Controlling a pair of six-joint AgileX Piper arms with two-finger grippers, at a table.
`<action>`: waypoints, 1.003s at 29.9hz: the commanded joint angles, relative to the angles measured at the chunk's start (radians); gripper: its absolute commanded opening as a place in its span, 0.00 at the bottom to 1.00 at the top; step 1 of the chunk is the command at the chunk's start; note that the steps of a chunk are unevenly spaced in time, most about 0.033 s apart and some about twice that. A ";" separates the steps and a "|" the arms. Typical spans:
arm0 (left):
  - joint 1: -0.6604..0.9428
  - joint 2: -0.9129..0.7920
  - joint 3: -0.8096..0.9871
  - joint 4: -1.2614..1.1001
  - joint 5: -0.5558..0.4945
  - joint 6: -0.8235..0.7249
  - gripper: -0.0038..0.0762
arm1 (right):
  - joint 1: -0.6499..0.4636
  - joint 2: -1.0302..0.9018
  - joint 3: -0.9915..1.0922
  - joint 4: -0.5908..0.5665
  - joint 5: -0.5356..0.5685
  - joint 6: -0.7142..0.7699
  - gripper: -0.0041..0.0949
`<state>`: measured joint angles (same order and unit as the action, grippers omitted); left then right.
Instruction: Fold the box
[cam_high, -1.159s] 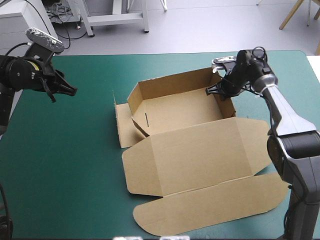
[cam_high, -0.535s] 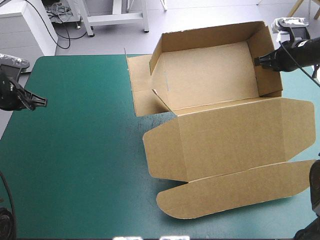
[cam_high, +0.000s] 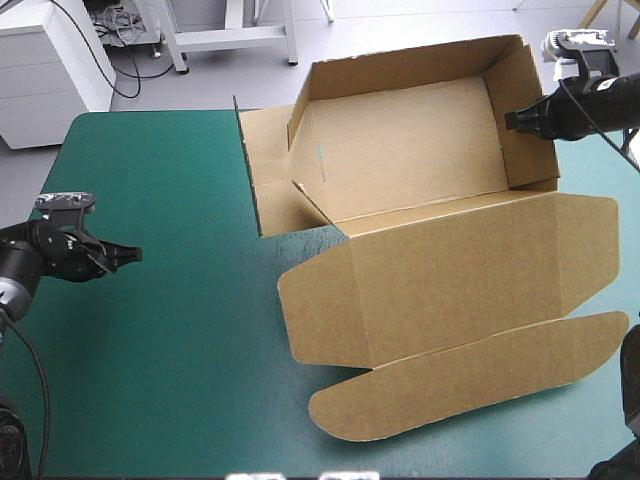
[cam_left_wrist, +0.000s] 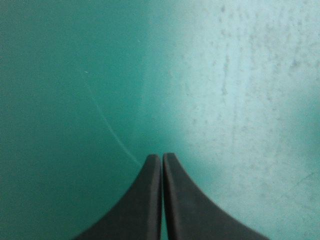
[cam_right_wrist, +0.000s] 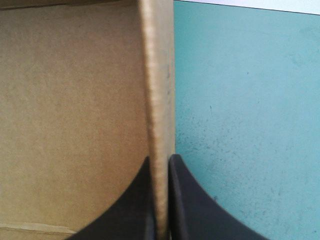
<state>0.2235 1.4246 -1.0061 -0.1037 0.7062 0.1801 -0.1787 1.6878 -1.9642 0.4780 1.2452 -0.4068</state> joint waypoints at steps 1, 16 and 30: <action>0.000 -0.031 0.037 -0.123 -0.101 0.095 0.04 | -0.008 -0.059 -0.030 0.061 -0.042 -0.001 0.02; 0.000 -0.031 0.070 -1.058 0.144 0.877 0.07 | -0.029 -0.079 -0.021 0.106 -0.039 -0.073 0.02; 0.000 -0.031 0.068 -1.338 0.312 0.974 0.65 | -0.027 -0.079 -0.021 0.171 -0.039 -0.080 0.02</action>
<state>0.2235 1.4246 -0.9122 -1.3608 0.9844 1.1542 -0.1987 1.6607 -1.9590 0.5795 1.2460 -0.4880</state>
